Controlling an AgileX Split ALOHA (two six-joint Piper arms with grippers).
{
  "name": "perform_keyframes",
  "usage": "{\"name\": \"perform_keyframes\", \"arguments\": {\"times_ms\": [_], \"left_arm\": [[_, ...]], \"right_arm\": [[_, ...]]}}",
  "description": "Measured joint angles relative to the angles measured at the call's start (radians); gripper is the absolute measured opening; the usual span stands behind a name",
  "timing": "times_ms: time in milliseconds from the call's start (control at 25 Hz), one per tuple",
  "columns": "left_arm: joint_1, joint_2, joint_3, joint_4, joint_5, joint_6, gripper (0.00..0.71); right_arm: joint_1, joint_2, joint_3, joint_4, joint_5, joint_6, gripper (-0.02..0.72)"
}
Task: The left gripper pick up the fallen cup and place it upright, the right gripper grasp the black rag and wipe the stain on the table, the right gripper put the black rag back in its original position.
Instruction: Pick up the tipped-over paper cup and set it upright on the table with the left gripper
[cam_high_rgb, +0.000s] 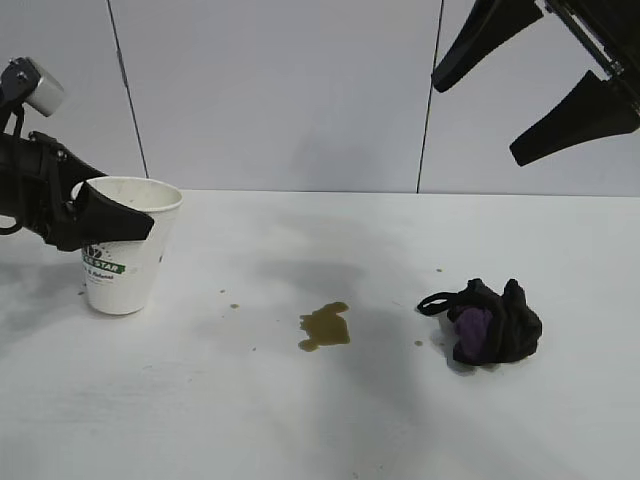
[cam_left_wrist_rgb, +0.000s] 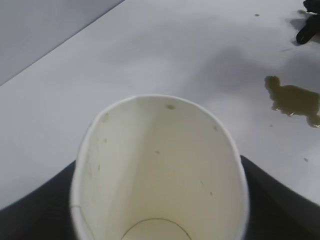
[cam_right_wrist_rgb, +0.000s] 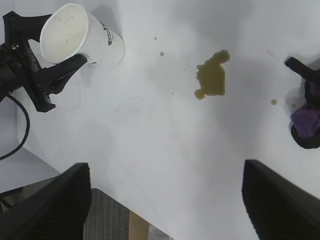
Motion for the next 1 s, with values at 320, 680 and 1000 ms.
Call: {"name": "perform_keyframes", "arguments": {"times_ms": [320,680,1000], "left_arm": [[0.000,0.000,0.000,0.000,-0.024,-0.045,0.675],[0.000,0.000,0.000,0.082,-0.033,-0.118,0.693],[0.000,-0.054,0.001,0.144,-0.111,-0.177,0.693]], "right_arm": [[0.000,0.000,0.000,-0.003,0.000,0.000,0.568],[0.000,0.000,0.000,-0.003,0.000,0.000,0.568],[0.000,0.000,0.000,-0.003,0.000,0.000,0.568]]}}
